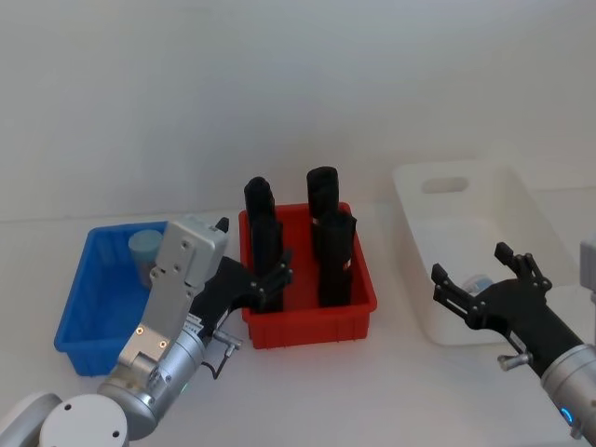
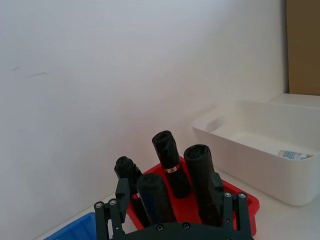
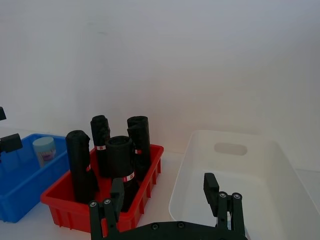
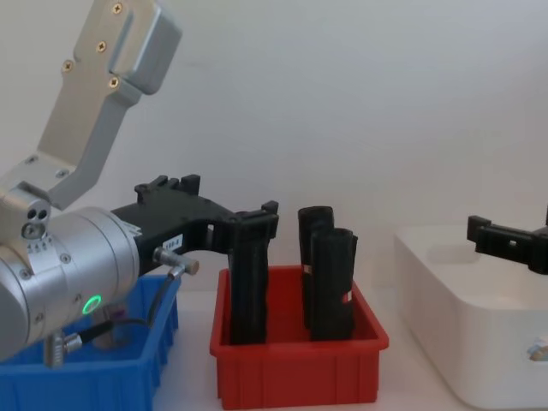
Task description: Pick the cotton swabs from the blue box and place them into the white box.
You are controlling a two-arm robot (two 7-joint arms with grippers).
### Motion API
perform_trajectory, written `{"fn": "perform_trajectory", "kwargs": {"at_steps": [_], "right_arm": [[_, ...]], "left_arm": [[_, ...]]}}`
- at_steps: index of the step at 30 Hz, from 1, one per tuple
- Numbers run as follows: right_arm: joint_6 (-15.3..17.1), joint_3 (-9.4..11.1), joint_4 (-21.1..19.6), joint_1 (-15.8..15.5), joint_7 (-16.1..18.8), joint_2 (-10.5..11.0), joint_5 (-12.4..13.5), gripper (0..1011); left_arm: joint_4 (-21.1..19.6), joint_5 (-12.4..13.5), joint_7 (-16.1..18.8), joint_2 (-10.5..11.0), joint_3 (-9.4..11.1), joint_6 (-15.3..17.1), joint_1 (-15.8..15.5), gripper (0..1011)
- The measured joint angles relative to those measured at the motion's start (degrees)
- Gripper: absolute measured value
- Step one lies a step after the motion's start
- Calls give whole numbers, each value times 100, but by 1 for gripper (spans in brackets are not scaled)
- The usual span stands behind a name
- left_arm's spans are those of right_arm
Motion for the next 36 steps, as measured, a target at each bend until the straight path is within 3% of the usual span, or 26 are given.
{"fn": "perform_trajectory", "kwargs": {"at_steps": [21,36], "right_arm": [[0,7,97,72,84,-37,-5,1001],[-99,-28,921,688,531,-299,-225,1001]], "left_arm": [[-2,3,38,-1,1,-29,11,1004],[2,2,37,-1,1,-28,11,1004]]}}
